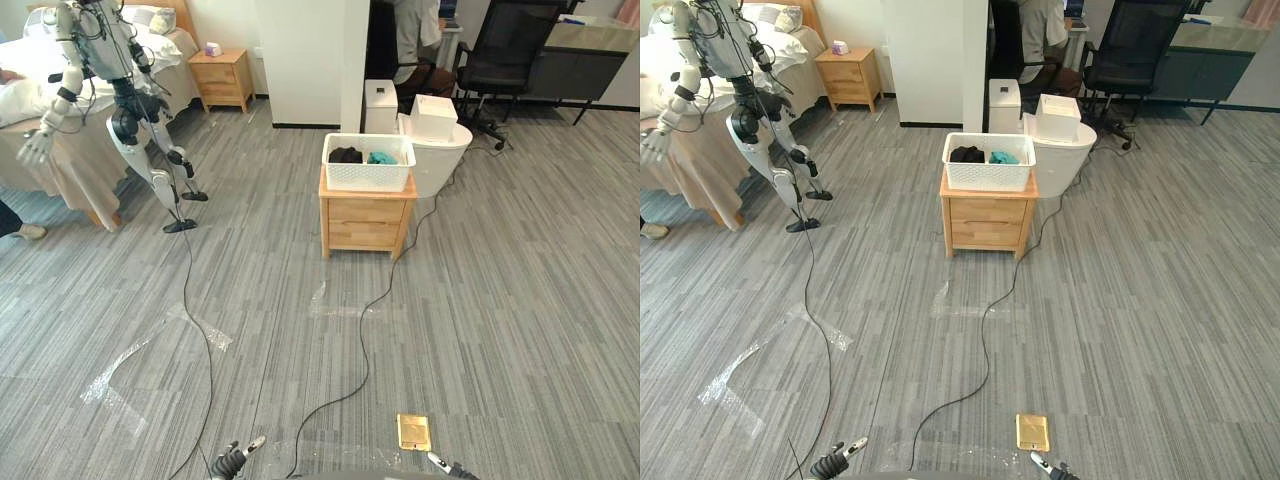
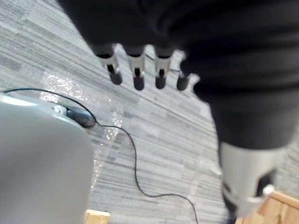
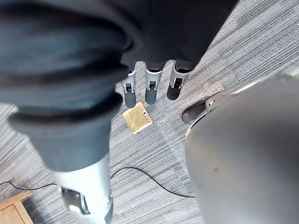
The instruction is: Pick up the laundry basket with both hands and put the clothes into the washing machine.
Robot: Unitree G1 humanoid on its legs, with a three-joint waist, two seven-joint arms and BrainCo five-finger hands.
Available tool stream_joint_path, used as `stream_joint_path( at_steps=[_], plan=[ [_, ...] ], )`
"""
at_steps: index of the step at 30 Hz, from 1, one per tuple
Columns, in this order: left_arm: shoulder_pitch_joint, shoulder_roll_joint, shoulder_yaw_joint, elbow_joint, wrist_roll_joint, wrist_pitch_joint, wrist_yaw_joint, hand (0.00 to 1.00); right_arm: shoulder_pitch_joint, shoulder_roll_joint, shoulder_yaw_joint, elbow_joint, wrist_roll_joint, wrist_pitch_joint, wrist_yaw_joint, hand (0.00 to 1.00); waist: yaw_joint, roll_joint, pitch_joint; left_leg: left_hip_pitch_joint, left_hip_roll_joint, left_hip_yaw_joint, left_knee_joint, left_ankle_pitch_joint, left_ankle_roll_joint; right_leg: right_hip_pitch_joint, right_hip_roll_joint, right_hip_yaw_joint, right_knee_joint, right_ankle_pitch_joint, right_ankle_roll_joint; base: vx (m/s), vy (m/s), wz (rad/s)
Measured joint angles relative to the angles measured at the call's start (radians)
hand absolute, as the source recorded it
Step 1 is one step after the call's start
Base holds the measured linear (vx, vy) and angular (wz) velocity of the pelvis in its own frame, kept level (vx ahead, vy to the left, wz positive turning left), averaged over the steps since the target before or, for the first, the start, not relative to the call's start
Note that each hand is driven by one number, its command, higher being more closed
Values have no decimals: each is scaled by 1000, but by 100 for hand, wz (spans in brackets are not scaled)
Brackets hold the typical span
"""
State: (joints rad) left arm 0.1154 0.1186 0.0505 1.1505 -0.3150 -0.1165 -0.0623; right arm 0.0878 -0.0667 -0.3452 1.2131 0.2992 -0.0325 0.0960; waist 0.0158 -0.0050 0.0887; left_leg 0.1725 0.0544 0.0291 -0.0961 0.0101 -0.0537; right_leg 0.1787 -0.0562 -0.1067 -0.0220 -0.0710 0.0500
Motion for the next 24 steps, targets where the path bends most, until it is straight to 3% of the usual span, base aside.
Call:
stream_joint_path(
  at_steps=[10,12,13,14,16,17,18,21,23,24],
  plan=[
    [-7,0,-1,0,-28,0,-2,0,-27,-5,-34,2,5,10,10,0,-1,8,14,-37,-14,25,3,-7,9,-50,-8,23,11,2,14,-16,-3,-8],
    [-18,2,-3,1,-30,1,-1,0,-19,-5,-72,2,12,11,7,0,-3,9,28,-53,-43,4,48,-48,49,-116,-57,-15,188,-83,101,40,52,27],
    [-24,0,-5,1,-31,1,-1,0,-13,-8,-81,2,21,11,7,0,-2,14,40,-55,-48,-2,59,-57,59,-141,-75,-32,271,-103,125,-3,59,33],
    [-27,-6,-15,0,-41,1,-2,0,-13,-18,-90,-2,38,11,8,0,0,28,57,-41,-64,-4,71,-71,78,-227,-117,-50,486,-111,131,-18,70,14],
    [-24,-1,-17,-1,-48,5,-1,0,-19,-22,-100,-11,45,11,10,0,-2,32,86,14,-97,-4,78,-90,108,-349,-184,-58,778,-122,96,78,125,-2],
    [-18,2,-13,0,-48,13,-1,0,-20,-21,-107,-11,45,11,12,0,-2,20,92,30,-98,-5,79,-104,118,-374,-187,-70,808,-142,93,166,134,-11],
    [-18,1,-4,-1,-49,20,-1,0,-21,-19,-108,-10,45,12,12,0,-1,17,92,38,-95,-5,82,-118,122,-401,-186,-92,802,-157,87,202,114,-12],
    [-34,1,9,1,-49,25,-2,0,-34,-15,-109,-6,67,12,12,0,-20,29,100,40,-47,-19,106,-161,116,-450,-126,-151,573,-140,59,184,21,12],
    [-61,-6,49,1,-48,25,-3,0,-23,4,-129,23,75,15,9,0,-39,15,109,44,-9,-56,112,-205,83,-450,-94,-195,258,-6,43,306,-94,49],
    [-66,-9,63,1,-48,25,-3,0,-19,9,-130,31,76,17,7,0,-38,6,110,51,-8,-59,114,-219,77,-452,-95,-194,192,33,46,380,-159,27]
  ],
)
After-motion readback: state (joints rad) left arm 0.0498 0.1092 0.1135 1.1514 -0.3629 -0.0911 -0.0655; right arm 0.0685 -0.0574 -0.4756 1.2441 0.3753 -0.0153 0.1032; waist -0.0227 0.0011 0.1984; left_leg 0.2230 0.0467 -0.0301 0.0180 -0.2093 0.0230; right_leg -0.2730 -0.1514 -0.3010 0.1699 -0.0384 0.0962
